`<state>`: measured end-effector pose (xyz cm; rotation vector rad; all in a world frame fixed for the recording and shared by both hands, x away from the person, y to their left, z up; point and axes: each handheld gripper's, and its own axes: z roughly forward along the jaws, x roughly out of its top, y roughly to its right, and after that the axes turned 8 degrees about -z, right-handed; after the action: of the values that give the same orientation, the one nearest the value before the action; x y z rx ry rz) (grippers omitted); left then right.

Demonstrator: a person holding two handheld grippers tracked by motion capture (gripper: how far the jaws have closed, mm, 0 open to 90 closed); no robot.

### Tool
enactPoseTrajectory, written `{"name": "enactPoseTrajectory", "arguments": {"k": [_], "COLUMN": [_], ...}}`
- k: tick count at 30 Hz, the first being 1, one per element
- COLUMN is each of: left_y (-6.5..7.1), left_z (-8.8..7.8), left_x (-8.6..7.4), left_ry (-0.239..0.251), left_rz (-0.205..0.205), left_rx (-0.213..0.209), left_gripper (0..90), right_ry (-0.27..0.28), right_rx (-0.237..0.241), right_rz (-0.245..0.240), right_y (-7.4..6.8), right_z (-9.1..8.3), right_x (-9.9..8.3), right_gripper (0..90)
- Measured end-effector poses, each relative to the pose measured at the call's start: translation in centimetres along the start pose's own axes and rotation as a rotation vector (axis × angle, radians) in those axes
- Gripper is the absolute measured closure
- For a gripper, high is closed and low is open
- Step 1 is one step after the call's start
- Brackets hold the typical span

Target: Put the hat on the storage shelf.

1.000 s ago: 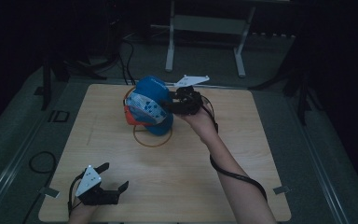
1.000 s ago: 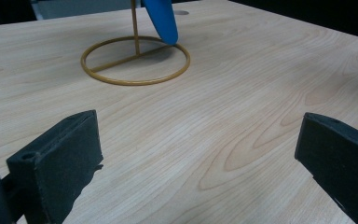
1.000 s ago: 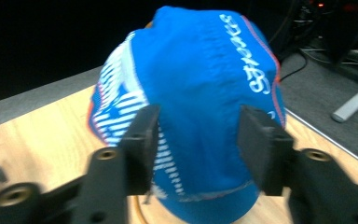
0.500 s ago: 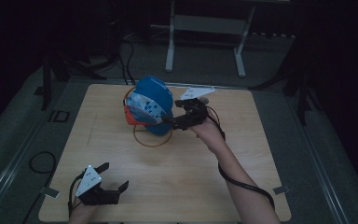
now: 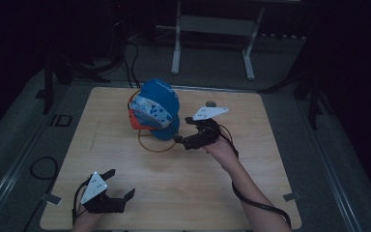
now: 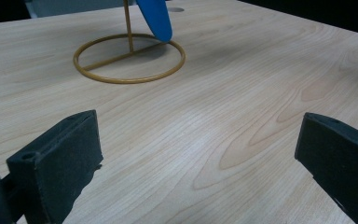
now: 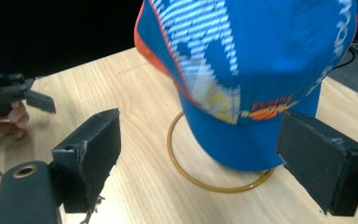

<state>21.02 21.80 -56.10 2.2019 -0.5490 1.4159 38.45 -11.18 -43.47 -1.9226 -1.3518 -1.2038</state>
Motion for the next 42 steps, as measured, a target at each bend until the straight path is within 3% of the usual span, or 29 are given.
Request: {"name": "enactPoseTrajectory", "arguments": {"k": [9,18,42], "left_y": [0.0,0.0,0.0], "left_z": [0.0,0.1,0.1], "left_x": [-0.1,-0.1,-0.2], "left_ry": [-0.001,-0.006,0.002], "left_rz": [-0.001,0.0,0.005], "left_rx": [0.0,-0.002,0.011], "left_gripper": [0.8,0.8,0.7], "right_ry": [0.015,-0.031,-0.092], "right_rx": [0.003,0.024,0.055], "right_rz": [0.015,0.03,0.028], "right_y": [-1.1,-2.2,-3.6], "right_z": [-0.3,0.1,-0.1], "right_x": [-2.8,-5.9,-11.7], "right_gripper": [13.7,13.6,14.1]}}
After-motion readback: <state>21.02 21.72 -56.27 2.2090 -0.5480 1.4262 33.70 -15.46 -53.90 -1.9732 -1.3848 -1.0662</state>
